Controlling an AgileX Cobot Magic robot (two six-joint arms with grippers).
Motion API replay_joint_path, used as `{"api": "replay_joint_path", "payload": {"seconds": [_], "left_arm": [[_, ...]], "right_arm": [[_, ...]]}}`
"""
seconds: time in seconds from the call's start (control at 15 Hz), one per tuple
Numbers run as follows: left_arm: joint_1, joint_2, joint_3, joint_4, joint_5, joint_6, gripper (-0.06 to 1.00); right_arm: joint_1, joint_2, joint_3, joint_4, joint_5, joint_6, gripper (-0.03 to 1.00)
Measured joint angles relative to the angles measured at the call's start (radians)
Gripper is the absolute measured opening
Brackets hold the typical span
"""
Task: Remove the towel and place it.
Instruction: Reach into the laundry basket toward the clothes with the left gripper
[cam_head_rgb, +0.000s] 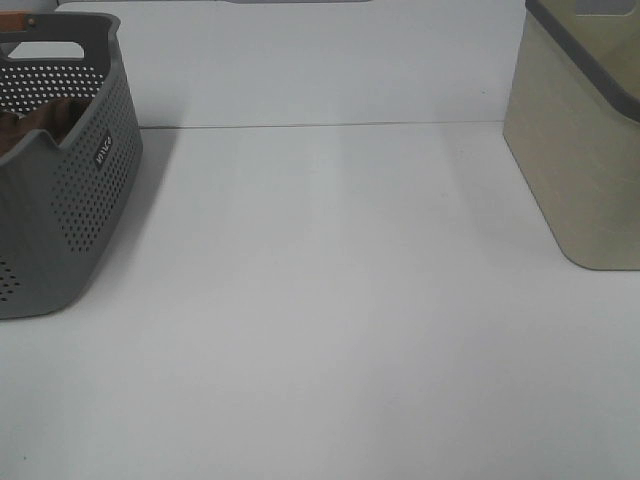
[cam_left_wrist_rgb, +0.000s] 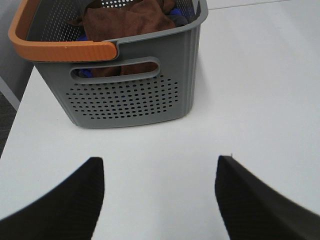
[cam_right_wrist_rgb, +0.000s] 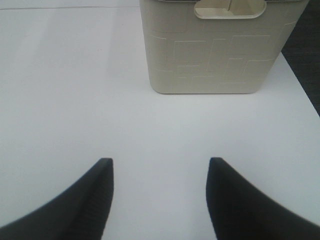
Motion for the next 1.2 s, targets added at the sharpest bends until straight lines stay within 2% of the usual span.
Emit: {"api": "replay_joint_path", "payload": {"seconds": [0.8,0.87,1.07,1.2], "left_arm": [[0.0,0.0,-0.004,0.0,-0.005,0.0,0.62],[0.0,0.013,-0.017,0.0,-0.035,0.0,0.62],[0.0,0.143,-0.029,0.019,-0.215,0.001,0.62],[0.0,0.328,-0.029,0.023,-0.415,-0.009,0.62]], "right_arm": [[0.0,0.0,0.0,0.0,0.0,0.0,0.54],[0.0,0.0,0.0,0.0,0.0,0.0,0.54],[0.0,0.0,0.0,0.0,0.0,0.0,0.54],[0.0,0.0,0.0,0.0,0.0,0.0,0.54]]}}
